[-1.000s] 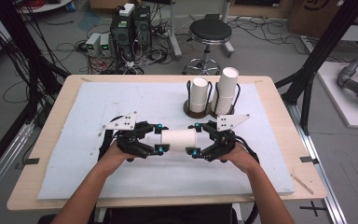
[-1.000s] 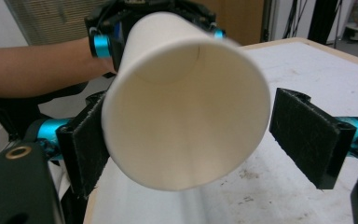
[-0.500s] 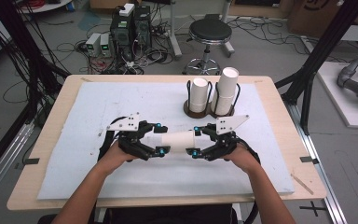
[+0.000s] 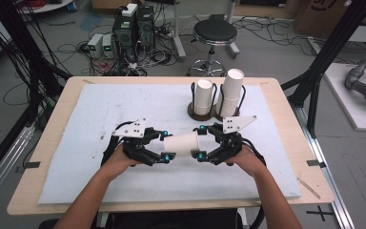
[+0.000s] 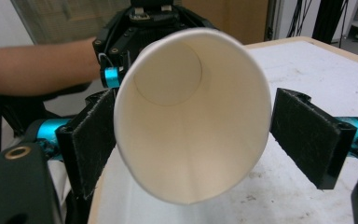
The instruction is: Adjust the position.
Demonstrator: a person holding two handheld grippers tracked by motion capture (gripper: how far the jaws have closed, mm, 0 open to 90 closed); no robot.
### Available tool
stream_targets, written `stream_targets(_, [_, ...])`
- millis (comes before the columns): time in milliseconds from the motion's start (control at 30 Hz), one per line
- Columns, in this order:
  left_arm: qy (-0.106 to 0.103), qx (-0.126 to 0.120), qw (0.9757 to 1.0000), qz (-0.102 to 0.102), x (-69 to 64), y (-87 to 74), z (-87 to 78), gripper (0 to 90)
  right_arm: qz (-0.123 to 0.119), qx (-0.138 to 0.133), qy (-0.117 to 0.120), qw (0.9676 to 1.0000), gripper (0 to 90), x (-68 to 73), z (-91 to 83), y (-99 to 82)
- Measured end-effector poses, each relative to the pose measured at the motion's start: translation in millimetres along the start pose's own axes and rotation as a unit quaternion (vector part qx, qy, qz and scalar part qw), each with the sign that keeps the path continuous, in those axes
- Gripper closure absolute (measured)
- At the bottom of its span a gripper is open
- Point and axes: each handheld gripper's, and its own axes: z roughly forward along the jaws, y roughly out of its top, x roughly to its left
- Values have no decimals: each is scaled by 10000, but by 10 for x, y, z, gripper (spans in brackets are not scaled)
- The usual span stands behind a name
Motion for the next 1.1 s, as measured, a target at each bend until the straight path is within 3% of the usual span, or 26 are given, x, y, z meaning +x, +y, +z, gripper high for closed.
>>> stream_targets(133, [-95,-77,9999,-15,-8,-3,16,357,73,-73,90,9999,174,-1,15,-9])
stream_targets(200, [-123,-23,9999,-19,-9,-17,33,357,20,-51,239,9997,262,5,31,-12])
stream_targets(267, [-134,-40,9999,-69,-5,-33,44,358,-109,-33,205,9997,293,12,22,-4])
stream_targets(367, [5,112,9999,-28,-26,-25,75,349,-213,53,163,9996,305,17,0,8])
stream_targets(467, [127,104,9998,-64,-41,5,75,248,-258,193,67,9995,316,12,-6,13])
stream_targets(667, [88,241,9997,-39,-35,9,77,252,-349,393,91,9986,327,32,34,23])
stream_targets(767, [-35,291,9996,11,-33,-21,89,336,-354,389,147,9985,330,39,38,29])
stream_targets(900, [-117,302,9994,97,-47,-15,86,361,-268,332,220,9988,308,35,33,26])
stream_targets(1033, [-73,126,9998,118,-30,1,57,359,-108,127,156,9997,176,43,47,33])
stream_targets(1100, [-77,1,9999,66,-28,7,39,359,-73,96,161,9998,174,48,49,28])
